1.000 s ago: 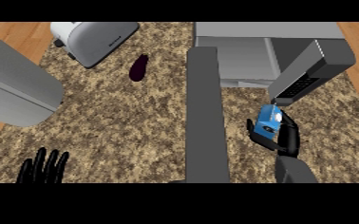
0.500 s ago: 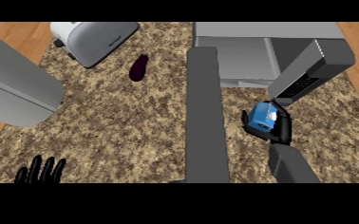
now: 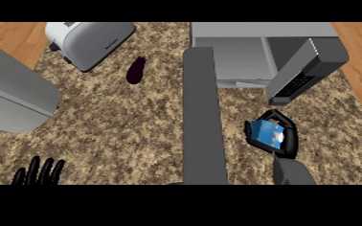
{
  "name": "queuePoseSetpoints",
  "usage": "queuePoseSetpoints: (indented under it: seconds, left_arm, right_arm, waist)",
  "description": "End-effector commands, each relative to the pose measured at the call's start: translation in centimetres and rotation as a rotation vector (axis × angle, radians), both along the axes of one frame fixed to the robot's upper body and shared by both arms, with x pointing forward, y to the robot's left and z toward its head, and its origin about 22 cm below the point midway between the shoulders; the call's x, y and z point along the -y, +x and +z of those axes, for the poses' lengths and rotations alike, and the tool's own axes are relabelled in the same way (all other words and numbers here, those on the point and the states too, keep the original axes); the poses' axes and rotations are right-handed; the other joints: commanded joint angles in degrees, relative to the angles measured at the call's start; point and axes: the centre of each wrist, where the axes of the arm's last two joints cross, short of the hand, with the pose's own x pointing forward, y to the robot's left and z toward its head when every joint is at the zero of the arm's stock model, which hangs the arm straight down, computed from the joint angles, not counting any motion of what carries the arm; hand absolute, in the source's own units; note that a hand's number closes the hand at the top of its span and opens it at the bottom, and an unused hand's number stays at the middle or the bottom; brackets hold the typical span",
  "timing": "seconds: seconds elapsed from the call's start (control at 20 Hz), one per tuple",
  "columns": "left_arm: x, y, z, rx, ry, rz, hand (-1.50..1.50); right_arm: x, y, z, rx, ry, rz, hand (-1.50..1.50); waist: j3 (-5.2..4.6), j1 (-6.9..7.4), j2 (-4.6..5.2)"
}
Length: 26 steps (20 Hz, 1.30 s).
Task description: Pick up the milk, place it into the microwave and close the microwave
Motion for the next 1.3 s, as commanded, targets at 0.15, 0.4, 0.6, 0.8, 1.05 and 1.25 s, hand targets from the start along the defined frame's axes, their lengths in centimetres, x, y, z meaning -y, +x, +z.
queuePoseSetpoints:
  seconds: [0.15,0.4,0.6,0.8,1.05,1.25]
  left_arm:
    - [0.9,-0.4,0.0,-0.008,-0.018,-0.025,-1.5]
    - [-0.4,-1.2,-0.2,0.007,0.0,0.013,-1.5]
    - [0.1,-2.0,0.0,-0.01,-0.017,0.029,-1.5]
    - [-1.9,-1.8,0.7,0.004,-0.006,0.039,-1.5]
    - [-0.5,-2.0,0.3,-0.016,-0.015,0.032,-1.5]
    - [-1.3,-1.8,-0.9,-0.028,-0.026,0.018,-1.5]
  right_arm:
    - [2.5,-4.1,4.0,-0.026,-0.046,0.022,1.5]
    - [-0.2,-6.7,6.0,0.008,0.016,0.114,1.5]
    - [-1.7,-5.9,7.1,0.034,0.203,0.196,1.5]
    - [-4.3,-5.3,9.1,0.043,0.231,0.166,1.5]
    - [-3.8,-2.8,10.2,0.051,0.113,0.145,1.5]
    - [-7.7,0.6,10.7,0.022,0.088,0.138,1.5]
  waist:
    - [-0.05,-0.35,-0.1]
    - [-0.01,0.05,0.03]
    - [0.03,0.35,0.09]
    - [0.05,0.54,0.19]
    - [0.05,0.63,0.22]
    - [0.04,0.92,0.26]
